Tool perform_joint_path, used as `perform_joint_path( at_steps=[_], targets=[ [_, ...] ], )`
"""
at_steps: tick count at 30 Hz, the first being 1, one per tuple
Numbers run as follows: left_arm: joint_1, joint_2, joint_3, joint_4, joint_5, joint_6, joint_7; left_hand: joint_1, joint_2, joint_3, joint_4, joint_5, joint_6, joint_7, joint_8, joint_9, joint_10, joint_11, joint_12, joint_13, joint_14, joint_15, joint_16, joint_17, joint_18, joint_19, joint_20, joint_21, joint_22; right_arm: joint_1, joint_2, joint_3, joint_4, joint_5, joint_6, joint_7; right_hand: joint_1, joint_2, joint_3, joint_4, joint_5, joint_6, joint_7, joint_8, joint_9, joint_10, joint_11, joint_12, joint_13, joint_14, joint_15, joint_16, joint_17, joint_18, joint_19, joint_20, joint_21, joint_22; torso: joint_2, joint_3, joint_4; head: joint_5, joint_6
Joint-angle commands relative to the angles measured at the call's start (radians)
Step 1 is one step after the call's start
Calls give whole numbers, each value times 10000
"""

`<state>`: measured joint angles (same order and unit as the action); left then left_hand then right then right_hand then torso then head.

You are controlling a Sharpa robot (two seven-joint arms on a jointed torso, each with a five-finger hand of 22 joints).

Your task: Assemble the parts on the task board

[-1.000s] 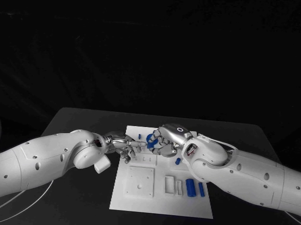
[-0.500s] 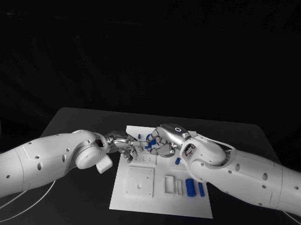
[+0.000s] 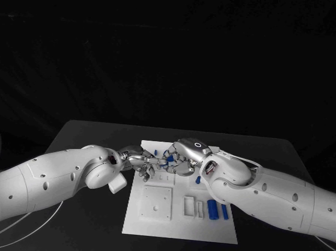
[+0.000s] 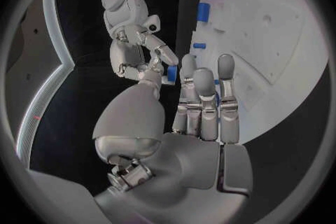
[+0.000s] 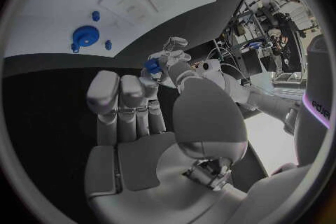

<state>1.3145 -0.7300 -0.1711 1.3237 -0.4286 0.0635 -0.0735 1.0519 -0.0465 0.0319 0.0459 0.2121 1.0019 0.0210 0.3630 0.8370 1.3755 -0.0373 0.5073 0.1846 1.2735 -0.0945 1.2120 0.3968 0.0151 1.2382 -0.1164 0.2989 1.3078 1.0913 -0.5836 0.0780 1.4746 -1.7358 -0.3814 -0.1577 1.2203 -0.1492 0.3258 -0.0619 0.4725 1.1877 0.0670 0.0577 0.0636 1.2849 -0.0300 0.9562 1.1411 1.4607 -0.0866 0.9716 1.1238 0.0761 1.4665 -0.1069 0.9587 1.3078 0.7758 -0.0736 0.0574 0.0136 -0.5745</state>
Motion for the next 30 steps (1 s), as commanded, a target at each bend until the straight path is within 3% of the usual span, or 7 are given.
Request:
perform_joint_path(
  at_steps=[1,15,16,17,20,26,30],
  targets=[
    [0,49,4,52,-13,12,186,39,128,-13,-88,37,-51,1,-31,-12,-75,-28,50,-13,-93,9,59,-14,-68,45,30,-72,160,-4,29,4,-3,10,69,64,42,-31,15,29,-22,10,-10,45,12,65,4,-18,11,17,-69,-16,-14,-105,390,-47,43,1268,-1,-3,-4,5,-14],
    [-1,65,4,54,4,54,211,93,614,-225,-472,178,-92,3,-78,-136,-92,-20,-19,-70,-123,19,43,-68,-71,56,39,-159,169,-10,79,4,-10,30,106,93,56,-34,7,36,-45,16,-11,45,12,62,3,-24,8,17,-68,-15,-14,-104,389,-47,34,1266,-5,2,1,-5,-10],
    [-1,64,5,56,7,77,215,80,655,-223,-481,386,-96,0,-84,-143,-96,-21,-25,-74,-127,17,43,-69,-72,55,38,-161,170,-10,80,4,-13,33,117,96,56,-34,7,36,-45,16,-11,45,12,62,3,-24,8,17,-68,-15,-14,-104,389,-47,34,1266,-6,2,0,-2,-10],
    [-1,63,5,59,12,96,223,55,706,-196,-457,990,-107,-12,-103,-161,-118,-21,-47,-84,-139,16,36,-72,-75,47,37,-167,168,-10,80,4,-17,35,128,98,56,-34,7,36,-45,16,-11,45,12,62,3,-24,8,17,-68,-15,-14,-104,389,-47,34,1266,-6,2,0,-2,-10],
    [-1,58,6,66,65,157,256,114,935,113,-555,2000,-129,-51,-133,-201,-132,-35,-111,-122,-165,10,35,-76,-84,25,34,-192,168,-11,81,4,-32,40,159,99,57,-33,6,37,-49,15,-11,45,12,62,3,-24,9,17,-68,-17,-15,-104,389,-46,34,1266,2,2,-5,-5,-22],
    [-1,33,7,78,144,264,294,-108,1009,575,-755,2234,-161,-82,6,-64,-114,-44,-146,-146,-185,4,50,-77,-97,19,26,-206,174,-15,76,4,-57,45,202,89,63,-22,2,42,-90,17,-11,46,13,62,4,-22,12,16,-67,-21,-19,-104,387,-45,30,1265,3,3,-4,-10,-29],
    [-1,11,8,81,201,323,297,-161,960,808,-882,2727,-190,-106,127,69,-141,-45,-175,-161,-204,3,35,-88,-105,2,24,-216,174,-18,73,4,-90,46,219,80,63,-22,2,42,-90,17,-11,46,13,62,4,-22,12,16,-67,-21,-19,-104,387,-45,30,1265,-7,1,4,-32,-35]
  ],
)
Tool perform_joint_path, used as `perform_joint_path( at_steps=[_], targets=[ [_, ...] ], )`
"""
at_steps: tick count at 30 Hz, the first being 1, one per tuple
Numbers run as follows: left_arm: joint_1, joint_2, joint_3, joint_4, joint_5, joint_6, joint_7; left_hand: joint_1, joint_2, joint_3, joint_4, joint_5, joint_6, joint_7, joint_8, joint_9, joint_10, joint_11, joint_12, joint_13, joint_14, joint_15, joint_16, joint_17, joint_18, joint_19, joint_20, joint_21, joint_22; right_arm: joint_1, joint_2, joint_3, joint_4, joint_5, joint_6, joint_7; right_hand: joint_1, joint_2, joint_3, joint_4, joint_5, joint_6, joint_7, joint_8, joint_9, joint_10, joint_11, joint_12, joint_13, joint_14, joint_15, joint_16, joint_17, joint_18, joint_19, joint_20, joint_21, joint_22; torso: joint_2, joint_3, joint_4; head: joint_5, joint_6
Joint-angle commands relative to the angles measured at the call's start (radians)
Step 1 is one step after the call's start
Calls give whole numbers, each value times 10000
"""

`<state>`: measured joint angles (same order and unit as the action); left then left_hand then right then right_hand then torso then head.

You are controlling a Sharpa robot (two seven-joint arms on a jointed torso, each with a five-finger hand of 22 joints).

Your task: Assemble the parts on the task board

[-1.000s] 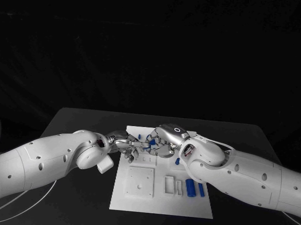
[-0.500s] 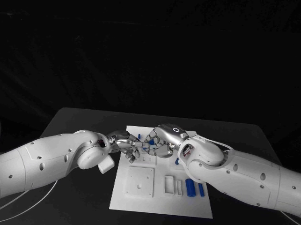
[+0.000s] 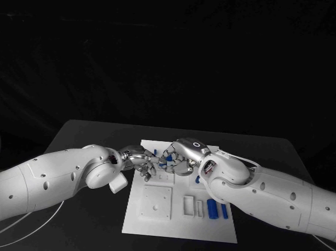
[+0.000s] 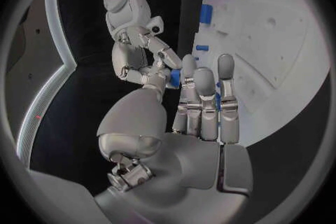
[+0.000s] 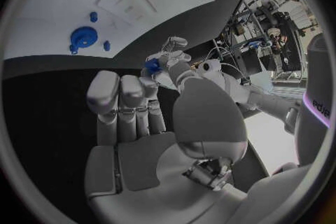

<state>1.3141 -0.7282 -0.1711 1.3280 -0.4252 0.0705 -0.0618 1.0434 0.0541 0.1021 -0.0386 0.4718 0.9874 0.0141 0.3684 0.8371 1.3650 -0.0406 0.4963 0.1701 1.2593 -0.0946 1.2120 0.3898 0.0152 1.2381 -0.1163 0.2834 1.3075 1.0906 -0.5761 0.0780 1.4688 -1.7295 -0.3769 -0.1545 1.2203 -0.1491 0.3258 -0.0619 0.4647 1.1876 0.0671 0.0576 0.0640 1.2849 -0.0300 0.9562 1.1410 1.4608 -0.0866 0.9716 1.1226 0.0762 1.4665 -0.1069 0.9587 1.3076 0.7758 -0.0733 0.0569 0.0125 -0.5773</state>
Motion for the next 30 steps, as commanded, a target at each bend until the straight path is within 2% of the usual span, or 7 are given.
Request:
perform_joint_path(
  at_steps=[1,12,15,19,23,27,30],
  targets=[
    [3,-12,8,38,183,267,177,-84,-45,210,-97,157,-74,-39,105,111,-34,-17,-69,-20,-61,3,35,-22,-107,1,22,-62,178,-11,-3,4,-37,-18,176,46,64,-23,2,42,-12,18,-12,47,9,62,4,-22,12,16,-67,-22,-7,-105,387,-45,30,1268,-6,-3,10,-24,-9],
    [3,-59,8,46,337,350,221,16,247,903,-752,287,-194,-54,320,389,-8,-22,-103,-48,-70,-7,69,-13,-110,-15,9,-46,191,-19,23,3,-81,-8,246,41,76,-11,0,40,-55,31,-13,46,9,50,3,-38,4,13,-68,-34,-14,-105,385,-46,20,1266,-3,1,-4,-66,-11],
    [2,-59,8,51,403,371,270,36,299,1278,-1166,978,-267,-41,509,661,17,-17,-158,-85,-82,-12,80,-5,-100,-45,-1,-15,202,-22,32,3,-93,-4,255,42,76,-11,0,40,-55,31,-13,46,9,50,3,-38,4,13,-68,-34,-14,-105,385,-46,20,1266,-2,2,-1,-72,-14],
    [2,-58,8,82,460,368,335,-159,516,1810,-1752,1089,-314,-12,710,1070,138,-25,-209,-126,-71,-26,143,41,-70,-102,-16,151,216,-25,43,3,-102,9,256,45,76,-11,0,40,-55,31,-13,46,9,50,3,-38,4,13,-68,-34,-14,-105,385,-46,20,1266,-1,3,3,-82,-28],
    [2,-55,8,116,476,215,358,-269,629,1858,-1975,1114,-284,-13,695,1223,176,-34,-204,-118,-55,-34,168,69,-53,-157,-22,303,212,-26,42,3,-109,31,224,46,56,-26,-14,52,-98,-23,0,44,5,10,12,-98,-33,-1,-61,-81,-44,-100,375,-42,-34,1253,-7,1,9,-106,-30],
    [2,-51,7,127,467,-29,303,-329,699,1914,-2140,1245,-241,-24,741,1370,231,-58,-156,-88,-15,-57,223,115,-38,-157,-44,430,213,-33,3,3,-98,78,2,27,-77,-197,-256,164,-571,-867,224,44,-21,-87,128,-322,-203,-27,18,-229,-140,-72,338,8,-244,1203,-9,8,0,-119,-28],
    [2,-41,7,100,334,-140,239,-355,731,1962,-2251,1392,-216,-26,758,1440,263,-79,-116,-64,28,-77,265,144,-23,-144,-63,509,215,-52,-80,4,-67,144,-212,34,160,-295,-1111,226,-331,-2115,445,57,-21,-191,267,-534,-404,-30,134,-388,-230,4,330,132,-430,1167,-4,27,0,-125,-10]
  ],
)
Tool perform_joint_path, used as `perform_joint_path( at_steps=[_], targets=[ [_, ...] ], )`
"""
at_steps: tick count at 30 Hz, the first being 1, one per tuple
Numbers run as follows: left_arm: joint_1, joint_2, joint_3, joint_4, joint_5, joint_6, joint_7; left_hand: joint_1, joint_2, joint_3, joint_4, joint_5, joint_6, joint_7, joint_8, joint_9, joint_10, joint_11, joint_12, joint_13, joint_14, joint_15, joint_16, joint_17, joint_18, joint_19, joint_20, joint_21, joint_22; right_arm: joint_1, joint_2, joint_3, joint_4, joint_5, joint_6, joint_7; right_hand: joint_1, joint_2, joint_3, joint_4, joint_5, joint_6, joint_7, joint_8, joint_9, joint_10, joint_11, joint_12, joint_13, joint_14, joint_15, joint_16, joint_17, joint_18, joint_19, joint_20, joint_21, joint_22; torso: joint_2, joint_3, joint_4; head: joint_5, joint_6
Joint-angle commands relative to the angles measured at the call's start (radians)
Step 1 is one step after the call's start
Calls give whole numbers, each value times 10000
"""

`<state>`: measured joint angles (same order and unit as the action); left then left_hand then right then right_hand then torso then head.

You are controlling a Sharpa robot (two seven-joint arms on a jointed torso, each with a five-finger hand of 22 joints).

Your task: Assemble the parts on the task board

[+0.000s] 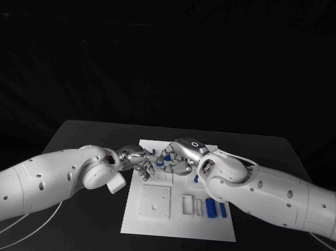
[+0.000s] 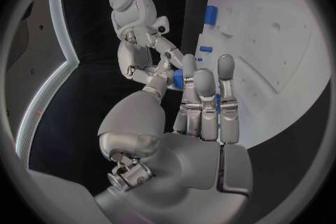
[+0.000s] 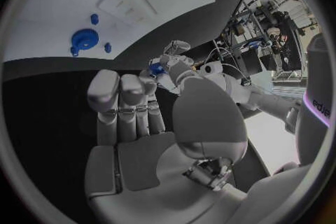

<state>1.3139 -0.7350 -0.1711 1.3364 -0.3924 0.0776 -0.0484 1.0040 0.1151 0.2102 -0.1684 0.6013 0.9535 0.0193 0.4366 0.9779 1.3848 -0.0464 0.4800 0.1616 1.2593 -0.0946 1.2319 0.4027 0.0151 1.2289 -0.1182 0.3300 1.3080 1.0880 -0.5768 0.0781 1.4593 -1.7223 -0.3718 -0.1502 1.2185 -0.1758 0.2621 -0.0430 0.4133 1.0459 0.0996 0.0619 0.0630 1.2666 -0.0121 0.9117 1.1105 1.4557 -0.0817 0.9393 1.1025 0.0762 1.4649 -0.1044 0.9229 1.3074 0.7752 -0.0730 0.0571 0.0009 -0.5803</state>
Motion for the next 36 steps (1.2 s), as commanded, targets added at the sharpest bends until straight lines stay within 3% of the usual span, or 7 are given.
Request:
perform_joint_path(
  at_steps=[1,7,12,20,25,29,36],
  targets=[
    [4,31,7,4,-61,-253,70,38,121,882,-953,96,123,-78,77,32,66,-21,46,21,28,-77,65,15,-23,-51,-45,43,210,-30,-117,7,40,120,-323,-4,273,-27,-778,105,317,-976,139,-11,-27,-41,102,-138,-157,22,100,-88,-35,26,347,131,-127,1163,3,31,-6,-10,24],
    [5,76,7,-38,-704,-545,-203,-28,153,899,-1085,117,157,-87,32,102,84,-43,96,54,68,-89,91,47,-8,-65,-57,184,203,-41,-461,192,176,387,-517,20,660,19,-1495,549,445,-1249,166,-37,-42,-113,125,-155,-302,31,120,-160,-31,55,376,168,-277,1165,3,17,-12,-12,27],
    [6,191,7,-103,-1645,-864,-704,5,135,901,-1108,122,201,-100,11,113,136,-70,119,66,137,-114,107,56,5,-17,-78,264,203,-43,-943,586,359,697,-551,41,800,0,-1503,634,534,-1184,158,-26,-37,-148,119,-165,-360,23,118,-206,-37,57,384,167,-340,1160,-11,26,-25,9,35],
    [7,711,3,-371,-4082,-1161,-2235,64,72,921,-1111,134,301,-121,-58,83,255,-97,93,56,259,-146,75,45,12,51,-113,383,192,-42,-1616,1609,394,1697,-519,-18,733,23,-1168,625,721,-929,145,-26,-33,-182,98,-157,-412,28,98,-232,-20,43,394,147,-365,1166,-47,121,-97,71,-10],
    [7,1110,-115,-487,-5372,-1197,-3131,89,49,926,-1118,142,351,-135,-80,69,349,-125,91,60,344,-167,108,66,16,88,-130,430,192,-14,-1733,2096,189,2520,-521,-3,691,27,-1025,589,750,-889,145,-19,-29,-202,98,-175,-449,26,101,-262,-24,46,385,150,-410,1156,-91,171,-108,74,-89],
    [8,1460,-206,-639,-6105,-1108,-3882,98,36,936,-1122,165,375,-142,-91,60,391,-139,100,70,389,-180,129,80,17,116,-143,459,194,84,-1707,2277,-59,3147,-508,40,685,53,-987,565,793,-821,141,-18,-26,-224,92,-208,-478,21,98,-285,-36,49,379,146,-455,1147,-130,212,-117,75,-169],
    [9,1971,-318,-1070,-6460,-1023,-4659,108,24,962,-1129,188,401,-152,-95,68,444,-156,101,86,442,-198,132,96,24,159,-162,509,189,235,-1564,2359,-457,3524,-559,112,668,79,-814,434,901,-671,140,-11,-20,-247,85,-242,-527,13,92,-357,-79,56,360,139,-604,1118,-187,258,-80,117,-323]
  ],
)
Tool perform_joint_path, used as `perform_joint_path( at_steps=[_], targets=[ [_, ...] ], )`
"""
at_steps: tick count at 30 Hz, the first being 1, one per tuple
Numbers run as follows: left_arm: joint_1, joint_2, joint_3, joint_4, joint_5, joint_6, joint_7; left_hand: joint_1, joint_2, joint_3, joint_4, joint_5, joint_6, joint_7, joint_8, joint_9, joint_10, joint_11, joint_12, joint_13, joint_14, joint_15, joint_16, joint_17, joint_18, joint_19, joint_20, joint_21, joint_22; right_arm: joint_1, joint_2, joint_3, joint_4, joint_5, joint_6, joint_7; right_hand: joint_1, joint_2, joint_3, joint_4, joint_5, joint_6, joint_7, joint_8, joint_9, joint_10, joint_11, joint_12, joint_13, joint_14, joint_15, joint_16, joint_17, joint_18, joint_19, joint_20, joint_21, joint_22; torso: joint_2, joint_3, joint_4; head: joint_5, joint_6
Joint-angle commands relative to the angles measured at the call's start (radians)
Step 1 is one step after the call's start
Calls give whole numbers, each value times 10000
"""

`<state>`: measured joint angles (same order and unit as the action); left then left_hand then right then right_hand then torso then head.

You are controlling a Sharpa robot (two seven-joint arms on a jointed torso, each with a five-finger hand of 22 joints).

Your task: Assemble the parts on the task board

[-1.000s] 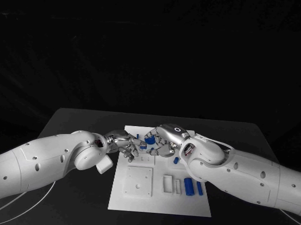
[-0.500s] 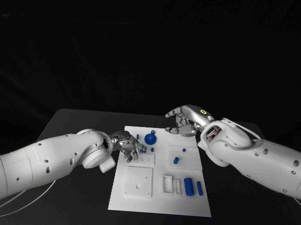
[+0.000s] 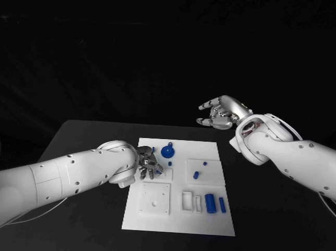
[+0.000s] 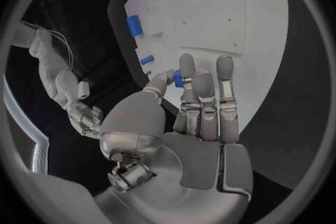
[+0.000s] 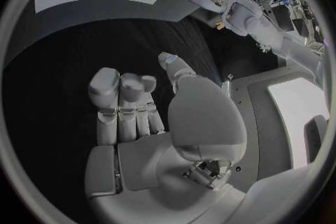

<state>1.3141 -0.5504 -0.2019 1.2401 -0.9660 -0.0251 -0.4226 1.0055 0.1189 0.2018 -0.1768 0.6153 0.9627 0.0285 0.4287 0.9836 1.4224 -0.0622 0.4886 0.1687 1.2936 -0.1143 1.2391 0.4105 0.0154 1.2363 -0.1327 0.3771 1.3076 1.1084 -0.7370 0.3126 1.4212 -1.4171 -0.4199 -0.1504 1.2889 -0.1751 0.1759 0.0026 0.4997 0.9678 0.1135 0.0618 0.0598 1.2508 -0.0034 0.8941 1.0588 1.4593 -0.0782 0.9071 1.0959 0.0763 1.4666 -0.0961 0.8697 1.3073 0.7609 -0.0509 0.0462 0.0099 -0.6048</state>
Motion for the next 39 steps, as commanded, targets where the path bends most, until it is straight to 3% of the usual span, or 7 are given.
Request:
perform_joint_path(
  at_steps=[1,6,11,26,33,35,39],
  targets=[
    [7,183,-28,-158,-743,12,-1004,95,-20,1050,-1048,49,318,-246,-17,11,81,-1,21,20,112,-5,66,23,24,91,-19,45,195,44,52,17,-102,416,-87,120,-42,66,50,-27,36,127,-3,-8,14,-91,-4,-71,-17,-26,56,-47,-21,55,342,56,-79,1117,-49,40,32,28,-88],
    [7,393,-116,-320,-789,-35,-1288,82,-61,1063,-1047,106,380,-271,-25,-1,165,-33,78,65,192,-34,153,86,20,139,-44,112,203,75,131,27,-176,324,-95,126,-49,73,72,-44,57,125,0,-13,11,-92,-6,-79,-29,-27,54,-60,-28,54,344,54,-85,1117,-77,55,34,39,-129],
    [-19,578,-155,-407,-808,-41,-1458,15,-120,1086,-1040,276,454,-311,-16,6,272,-85,153,132,316,-86,234,161,20,258,-98,262,209,88,209,30,-202,293,-72,111,-80,71,122,-85,108,145,-1,-10,13,-99,-7,-85,-45,-23,53,-63,-26,53,350,52,-90,1119,-63,43,18,96,-121],
    [-341,848,-170,-665,-958,-571,-1514,9,-193,1104,-1022,380,522,-359,-59,-7,356,-179,555,512,616,-185,408,416,109,350,-200,1402,202,92,269,32,-192,280,75,21,-139,57,270,-153,211,143,3,-10,13,-87,-9,-33,-20,-15,50,-24,14,51,356,49,-90,1122,-58,21,26,37,-166],
    [-385,926,-168,-661,-1050,-742,-1483,73,-190,1069,-1000,359,477,-352,-76,-12,61,-192,1002,1230,693,-203,503,500,151,358,-214,1762,199,92,301,32,-212,277,129,-7,-152,59,288,-160,234,154,1,-9,13,-88,-11,-36,-24,-15,50,-25,15,49,360,49,-70,1127,-65,34,13,25,-178],
    [-394,933,-168,-637,-1054,-755,-1474,95,-177,1052,-980,351,451,-354,-70,1,-308,-193,1469,1896,724,-218,689,657,173,379,-230,2002,197,92,306,32,-221,277,154,-23,-162,58,307,-171,253,165,1,-9,14,-85,-12,-31,-22,-15,50,-28,15,50,359,48,-77,1125,-65,34,15,21,-170],
    [-407,927,-166,-559,-1017,-778,-1438,103,-137,1055,-973,317,370,-331,-48,41,-489,-196,1763,2509,762,-209,814,917,201,316,-215,2160,190,91,311,32,-238,276,191,-48,-167,57,317,-177,263,172,1,-9,14,-84,-12,-29,-21,-15,50,-29,15,50,358,48,-81,1125,-62,25,17,12,-182]
  ],
)
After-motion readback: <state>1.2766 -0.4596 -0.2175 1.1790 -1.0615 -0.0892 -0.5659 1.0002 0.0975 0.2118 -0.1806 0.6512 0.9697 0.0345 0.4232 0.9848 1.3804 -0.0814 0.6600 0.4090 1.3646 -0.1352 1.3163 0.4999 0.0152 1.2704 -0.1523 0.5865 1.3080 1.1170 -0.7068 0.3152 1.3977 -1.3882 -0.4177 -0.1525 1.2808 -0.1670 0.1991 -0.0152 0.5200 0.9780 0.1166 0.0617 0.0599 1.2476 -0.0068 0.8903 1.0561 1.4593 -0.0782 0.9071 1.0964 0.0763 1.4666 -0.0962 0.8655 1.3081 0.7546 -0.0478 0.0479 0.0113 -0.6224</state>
